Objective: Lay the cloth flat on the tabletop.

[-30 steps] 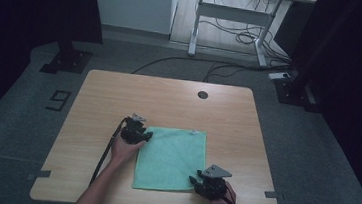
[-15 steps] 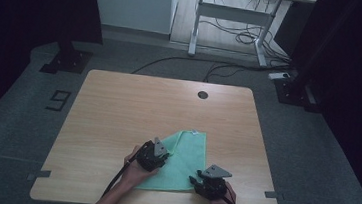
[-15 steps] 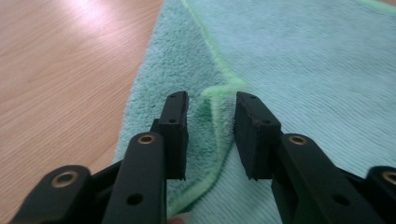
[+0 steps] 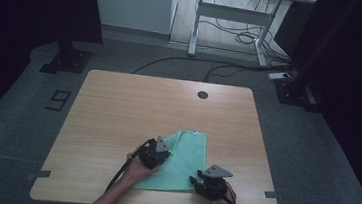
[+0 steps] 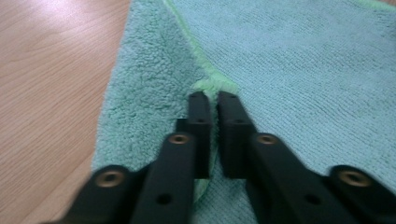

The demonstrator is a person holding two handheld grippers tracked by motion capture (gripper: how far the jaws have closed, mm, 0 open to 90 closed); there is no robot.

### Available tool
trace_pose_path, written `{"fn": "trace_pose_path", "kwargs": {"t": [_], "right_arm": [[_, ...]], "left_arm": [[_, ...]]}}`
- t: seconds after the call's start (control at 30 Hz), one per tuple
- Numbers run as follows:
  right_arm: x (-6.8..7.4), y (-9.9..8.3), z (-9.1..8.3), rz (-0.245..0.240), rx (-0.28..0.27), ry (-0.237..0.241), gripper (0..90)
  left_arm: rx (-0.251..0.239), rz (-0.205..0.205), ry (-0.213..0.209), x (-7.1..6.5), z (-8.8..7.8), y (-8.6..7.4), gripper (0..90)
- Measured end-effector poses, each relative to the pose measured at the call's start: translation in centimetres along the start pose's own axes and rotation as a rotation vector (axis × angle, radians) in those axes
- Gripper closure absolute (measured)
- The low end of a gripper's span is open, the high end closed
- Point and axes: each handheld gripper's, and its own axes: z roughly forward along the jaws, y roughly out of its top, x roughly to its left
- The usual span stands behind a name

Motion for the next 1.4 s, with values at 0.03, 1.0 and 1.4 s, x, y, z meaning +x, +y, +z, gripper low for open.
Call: {"fn": "trace_pose_path", "kwargs": {"t": [0.03,1.0,1.4], "right_arm": [[0.0,0.0,0.0,0.000,-0.001,0.000,58.8],[-2.0,3.5,-0.8,0.049,-0.061,0.021,46.7],[-3.0,11.6,10.1,0.074,-0.005,0.052,54.6]], "left_arm": [[-0.006,0.002,0.011,0.1,-0.1,0.0,88.9],[-0.079,-0.260,0.215,8.6,-2.0,0.3,56.7],[-0.014,-0.281,0.160,9.2,1.2,0.4,62.3]]}}
